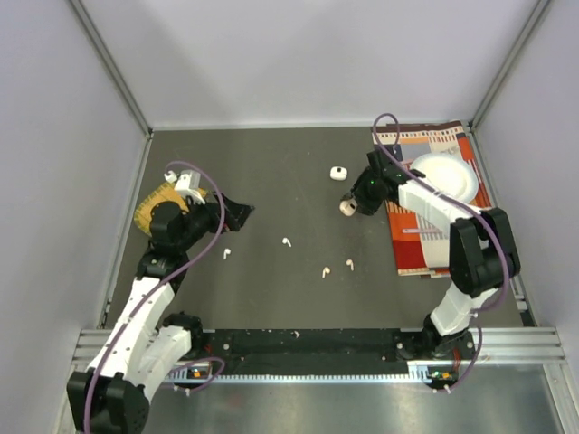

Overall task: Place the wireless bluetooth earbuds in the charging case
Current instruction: Pick up the charging case from the center of the board, then pass from the right arm to the left

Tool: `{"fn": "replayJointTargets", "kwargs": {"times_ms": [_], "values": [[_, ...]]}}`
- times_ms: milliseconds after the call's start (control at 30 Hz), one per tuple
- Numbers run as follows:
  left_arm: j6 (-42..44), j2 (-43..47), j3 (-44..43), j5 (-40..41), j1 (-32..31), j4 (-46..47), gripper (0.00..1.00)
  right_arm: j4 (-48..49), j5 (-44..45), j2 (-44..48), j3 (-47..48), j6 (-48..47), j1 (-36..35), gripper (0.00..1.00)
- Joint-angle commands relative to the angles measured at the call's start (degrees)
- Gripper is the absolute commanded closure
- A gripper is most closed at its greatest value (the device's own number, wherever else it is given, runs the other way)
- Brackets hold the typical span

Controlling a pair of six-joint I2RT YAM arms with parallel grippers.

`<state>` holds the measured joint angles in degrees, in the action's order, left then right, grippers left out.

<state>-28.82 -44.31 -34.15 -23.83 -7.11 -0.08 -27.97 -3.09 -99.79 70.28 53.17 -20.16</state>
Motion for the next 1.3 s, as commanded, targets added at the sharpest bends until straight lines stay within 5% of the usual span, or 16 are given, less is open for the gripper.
{"fn": "replayJointTargets", "kwargs": {"times_ms": [0, 167, 467, 700, 1267], "values": [[-1.9, -1.7, 0.1, -0.9, -6.9, 9.6, 0.01, 10.5, -4.8, 8.6, -5.1, 13.9, -4.2, 1.0], [0.4, -5.0, -0.9, 12.1, -19.7, 13.1, 0.01, 17.4, -0.2, 17.8, -11.2, 26.2, -10.0, 1.0], [-0.8, -15.5, -3.0, 17.6, -29.3, 21.7, 0.03, 22.2, 12.2, 27.0, -16.9, 39.5, -17.2, 1.0], [-3.0, -19.3, -3.0, 17.9, -31.3, 31.4, 0.09, 22.3, 9.5, 28.5, -17.2, 42.2, -17.7, 1.0], [-4.8, -27.9, -7.2, 16.6, -34.9, 35.6, 0.2, 23.1, 7.0, 29.1, -17.2, 42.6, -18.2, 1.0]]}}
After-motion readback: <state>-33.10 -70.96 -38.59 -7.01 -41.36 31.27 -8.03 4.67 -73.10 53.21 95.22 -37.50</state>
